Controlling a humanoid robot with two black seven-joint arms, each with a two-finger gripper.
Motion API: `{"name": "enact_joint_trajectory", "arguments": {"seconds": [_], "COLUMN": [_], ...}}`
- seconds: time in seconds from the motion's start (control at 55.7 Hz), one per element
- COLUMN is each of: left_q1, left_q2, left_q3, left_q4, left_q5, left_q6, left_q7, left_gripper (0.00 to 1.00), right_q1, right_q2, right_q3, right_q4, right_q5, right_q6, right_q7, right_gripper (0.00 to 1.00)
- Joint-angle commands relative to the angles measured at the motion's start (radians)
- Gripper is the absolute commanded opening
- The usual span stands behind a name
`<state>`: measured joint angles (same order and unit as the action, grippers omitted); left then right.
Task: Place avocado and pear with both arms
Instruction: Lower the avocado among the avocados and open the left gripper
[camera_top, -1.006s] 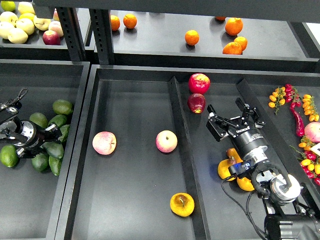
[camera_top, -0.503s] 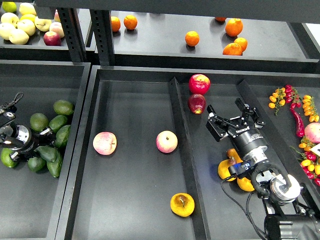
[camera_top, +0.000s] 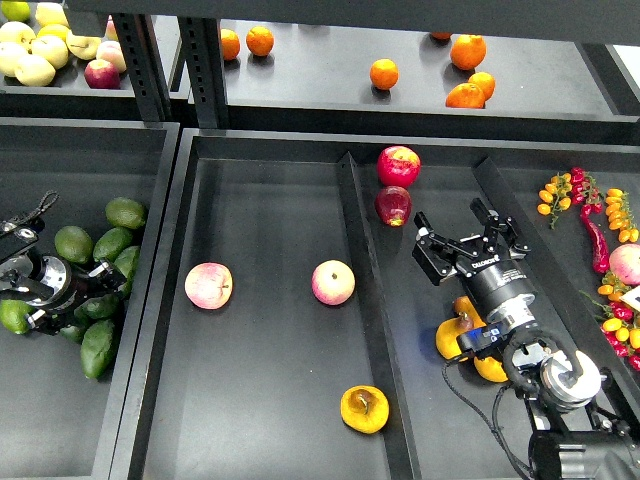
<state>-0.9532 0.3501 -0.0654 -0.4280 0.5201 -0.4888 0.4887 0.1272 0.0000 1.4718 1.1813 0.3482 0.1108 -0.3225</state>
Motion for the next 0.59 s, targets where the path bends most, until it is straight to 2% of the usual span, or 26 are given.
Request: {"name": "enact_joint_trajectory", "arguments": {"seconds": [0.0,0.288,0.449,0.575], "left_q1": [-0.015,-0.088,-0.095,-0.081], "left_q2": [0.009,0.092,0.107,0.102], "left_q3": [-0.002,-0.056,-0.194,-0.356], "left_q4": [-0.014,-0.075,-0.09,-0.115], "left_q5": [0.0,-0.008,-0.017,-0.052], "left_q6": [0.0,0.0,0.0,0.0], "left_q7": [0.0,0.0,0.0,0.0], "left_gripper": [0.88,0.97,0.98,0.98], "right_q1": [0.0,0.0,0.0,0.0], "right_q2": [0.0,0.0,0.0,0.0], "right_q3": [-0.001,-0.014,-0.025,-0.038], "right_q4": [0.0,-0.002,-0.009,-0.011], "right_q5": [0.0,0.0,0.0,-0.002], "right_q6": [0.0,0.0,0.0,0.0], "right_q7": [0.0,-0.001,-0.001,-0.003], "right_gripper": [1.0,1.0,1.0,1.0]}}
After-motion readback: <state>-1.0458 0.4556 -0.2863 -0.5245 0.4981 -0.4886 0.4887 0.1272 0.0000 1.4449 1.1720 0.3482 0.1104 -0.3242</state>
